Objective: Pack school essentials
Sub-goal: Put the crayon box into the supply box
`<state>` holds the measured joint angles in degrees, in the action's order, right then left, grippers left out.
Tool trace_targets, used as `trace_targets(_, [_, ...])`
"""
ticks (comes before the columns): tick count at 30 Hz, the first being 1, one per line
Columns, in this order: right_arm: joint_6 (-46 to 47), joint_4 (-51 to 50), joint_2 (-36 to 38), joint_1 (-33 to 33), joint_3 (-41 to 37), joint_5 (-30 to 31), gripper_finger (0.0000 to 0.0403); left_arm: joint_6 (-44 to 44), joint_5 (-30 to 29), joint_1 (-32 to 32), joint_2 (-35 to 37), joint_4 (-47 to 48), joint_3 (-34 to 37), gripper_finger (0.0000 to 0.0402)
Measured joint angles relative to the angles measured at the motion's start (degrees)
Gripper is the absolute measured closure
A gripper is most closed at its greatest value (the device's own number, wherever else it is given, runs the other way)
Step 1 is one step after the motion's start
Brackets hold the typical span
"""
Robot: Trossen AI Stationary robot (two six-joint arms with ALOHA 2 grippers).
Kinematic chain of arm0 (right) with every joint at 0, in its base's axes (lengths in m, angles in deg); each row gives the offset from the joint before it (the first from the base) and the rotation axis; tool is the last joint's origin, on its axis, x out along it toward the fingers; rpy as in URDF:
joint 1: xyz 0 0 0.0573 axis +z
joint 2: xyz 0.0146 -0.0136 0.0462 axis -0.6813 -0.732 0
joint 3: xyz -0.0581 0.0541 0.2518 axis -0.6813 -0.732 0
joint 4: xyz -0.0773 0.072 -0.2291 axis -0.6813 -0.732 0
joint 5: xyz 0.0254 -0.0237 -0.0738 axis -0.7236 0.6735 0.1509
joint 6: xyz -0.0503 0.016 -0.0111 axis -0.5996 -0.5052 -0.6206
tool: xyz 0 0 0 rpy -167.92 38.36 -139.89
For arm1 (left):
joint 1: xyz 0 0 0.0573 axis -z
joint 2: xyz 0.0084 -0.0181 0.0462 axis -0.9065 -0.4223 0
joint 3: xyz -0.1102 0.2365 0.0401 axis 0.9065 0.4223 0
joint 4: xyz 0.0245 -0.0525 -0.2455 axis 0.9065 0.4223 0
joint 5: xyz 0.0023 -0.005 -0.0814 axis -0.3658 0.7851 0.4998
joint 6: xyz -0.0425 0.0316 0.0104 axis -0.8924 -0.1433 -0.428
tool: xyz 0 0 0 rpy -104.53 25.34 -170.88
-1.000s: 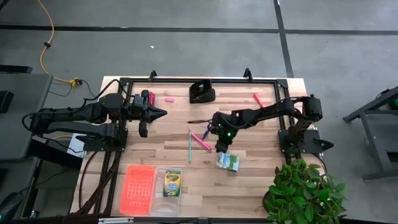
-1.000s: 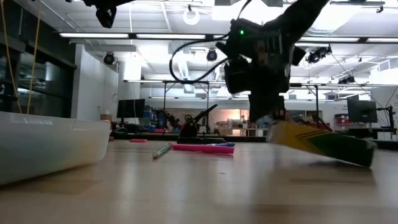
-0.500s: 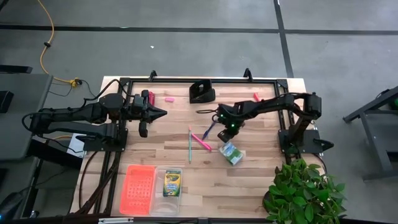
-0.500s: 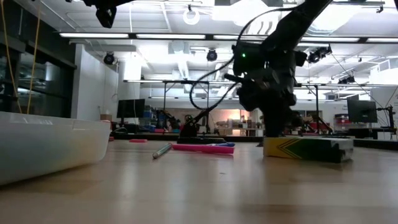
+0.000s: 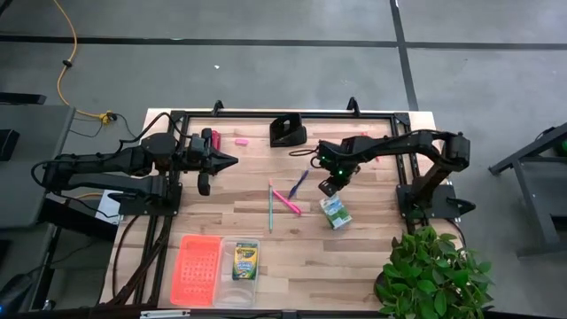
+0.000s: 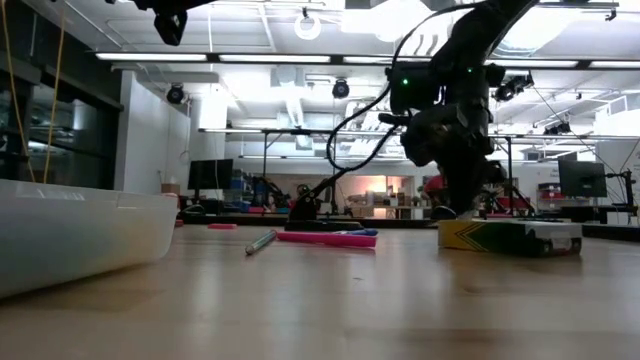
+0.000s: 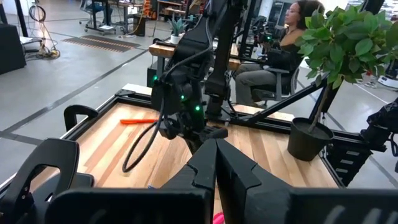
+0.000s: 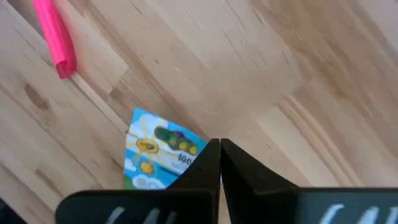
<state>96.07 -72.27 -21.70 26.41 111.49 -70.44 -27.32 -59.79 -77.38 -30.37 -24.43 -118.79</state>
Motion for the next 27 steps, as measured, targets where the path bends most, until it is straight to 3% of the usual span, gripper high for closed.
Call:
trace_targets(18, [0.28, 0.48, 3.92, 0.10, 0.00, 3.61, 0.0399, -0.11, 0.00, 0.00, 0.00, 0.02, 0.00, 0.0401])
trace_targets(22, [0.00, 0.53, 3.93, 0.07, 0.00, 4.39, 0.0367, -0.56, 0.00, 0.02, -0.02, 0.02, 0.02, 0.0401])
trace_targets(27, [-2.24, 0.33, 3.91, -0.36, 0.00, 5.32, 0.0297, -0.61, 0.02, 0.00, -0.01, 0.04, 0.02, 0.0401])
